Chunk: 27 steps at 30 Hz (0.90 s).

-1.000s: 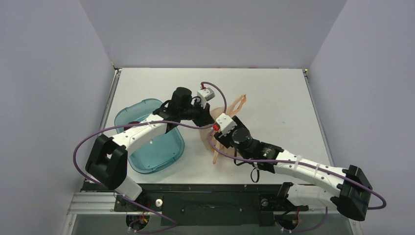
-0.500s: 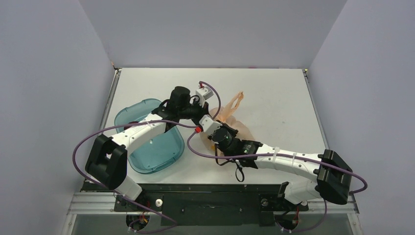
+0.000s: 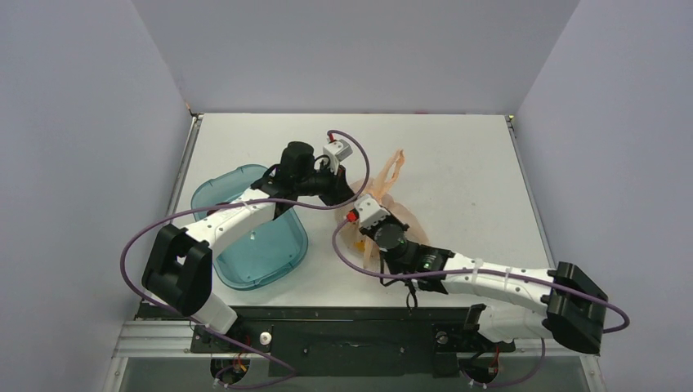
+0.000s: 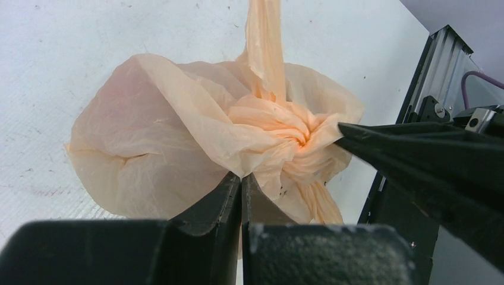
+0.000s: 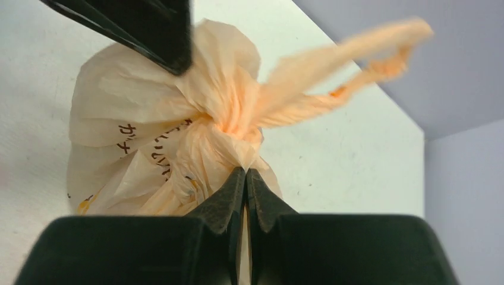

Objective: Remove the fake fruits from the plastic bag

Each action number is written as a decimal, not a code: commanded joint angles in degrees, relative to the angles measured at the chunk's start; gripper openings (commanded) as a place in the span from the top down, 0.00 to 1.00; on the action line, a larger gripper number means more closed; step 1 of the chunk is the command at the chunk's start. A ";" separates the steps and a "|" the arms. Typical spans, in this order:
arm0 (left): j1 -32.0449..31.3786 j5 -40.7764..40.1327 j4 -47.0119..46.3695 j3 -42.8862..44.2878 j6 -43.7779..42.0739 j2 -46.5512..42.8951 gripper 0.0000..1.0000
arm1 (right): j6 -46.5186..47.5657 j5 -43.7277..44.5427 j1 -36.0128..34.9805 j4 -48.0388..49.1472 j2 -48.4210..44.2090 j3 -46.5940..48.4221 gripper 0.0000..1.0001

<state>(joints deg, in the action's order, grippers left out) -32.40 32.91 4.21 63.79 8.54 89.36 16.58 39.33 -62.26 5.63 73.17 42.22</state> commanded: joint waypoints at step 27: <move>2.34 -0.43 -6.85 0.22 1.17 -2.78 1.00 | -30.44 -3.49 9.84 35.25 -26.29 -32.16 0.66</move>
<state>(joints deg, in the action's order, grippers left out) -30.89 32.84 -0.19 63.35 9.93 88.86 -22.48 42.28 -53.25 52.14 50.92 6.15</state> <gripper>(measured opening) 0.004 0.071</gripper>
